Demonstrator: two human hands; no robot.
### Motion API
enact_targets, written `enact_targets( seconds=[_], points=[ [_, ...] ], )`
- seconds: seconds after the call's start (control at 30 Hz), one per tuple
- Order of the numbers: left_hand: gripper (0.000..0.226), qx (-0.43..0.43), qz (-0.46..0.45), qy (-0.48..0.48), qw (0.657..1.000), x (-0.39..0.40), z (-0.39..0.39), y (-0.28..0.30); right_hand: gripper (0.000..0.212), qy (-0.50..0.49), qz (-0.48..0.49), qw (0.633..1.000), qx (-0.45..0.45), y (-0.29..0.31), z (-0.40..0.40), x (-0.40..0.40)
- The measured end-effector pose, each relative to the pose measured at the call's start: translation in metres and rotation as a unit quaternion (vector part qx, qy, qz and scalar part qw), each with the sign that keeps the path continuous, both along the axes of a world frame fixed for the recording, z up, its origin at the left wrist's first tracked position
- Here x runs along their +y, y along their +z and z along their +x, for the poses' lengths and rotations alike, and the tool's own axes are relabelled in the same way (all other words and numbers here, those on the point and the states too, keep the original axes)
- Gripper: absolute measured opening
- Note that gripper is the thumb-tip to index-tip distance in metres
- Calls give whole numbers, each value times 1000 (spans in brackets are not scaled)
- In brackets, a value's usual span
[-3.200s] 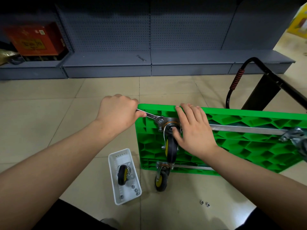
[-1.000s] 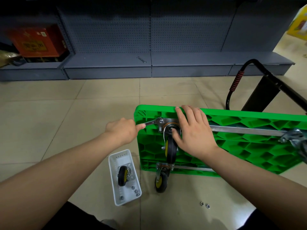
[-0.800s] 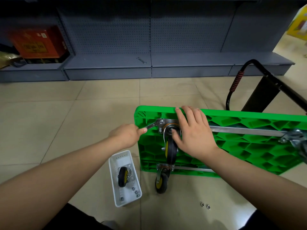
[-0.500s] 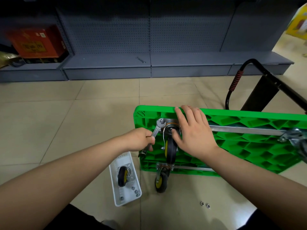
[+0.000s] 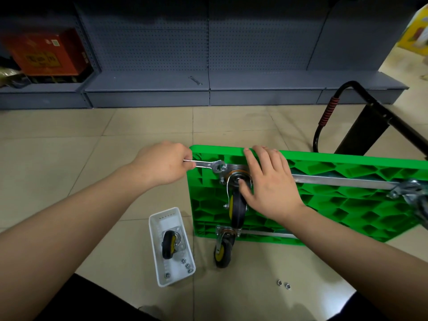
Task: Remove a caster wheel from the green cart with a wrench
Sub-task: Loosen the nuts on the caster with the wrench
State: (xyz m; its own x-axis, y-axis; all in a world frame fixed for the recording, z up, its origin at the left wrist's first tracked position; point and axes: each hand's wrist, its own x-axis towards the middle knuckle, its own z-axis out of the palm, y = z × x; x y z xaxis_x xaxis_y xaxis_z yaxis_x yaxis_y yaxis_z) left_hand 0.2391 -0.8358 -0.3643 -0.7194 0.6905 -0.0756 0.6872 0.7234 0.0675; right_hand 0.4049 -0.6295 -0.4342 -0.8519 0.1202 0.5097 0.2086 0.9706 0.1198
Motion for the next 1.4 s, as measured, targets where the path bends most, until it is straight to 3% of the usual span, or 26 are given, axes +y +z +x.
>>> enact_targets(
  seconds=[0.23,0.43,0.53,0.73,1.03,1.13,1.4],
  points=[
    [27,151,18,-17,988,4,11,10,67,0,-3,1000,8,0,0,0],
    [31,150,33,-26,988,3,11,6,67,-1,-1,1000,7,0,0,0],
    [32,167,102,-49,979,2,10,4,67,-3,-1,1000,5,1,-1,-1],
    [28,243,131,-156,949,5,1,1,66,-2,-3,1000,8,0,-1,-1],
    [39,208,-19,-29,978,5,21,-10,67,-2,-4,1000,3,0,0,0],
    [37,151,-52,-9,987,10,31,-20,67,-4,-4,1000,7,-1,0,-1],
    [34,-109,63,51,991,19,25,-70,68,-3,-3,1000,-1,1,0,0]
  ],
)
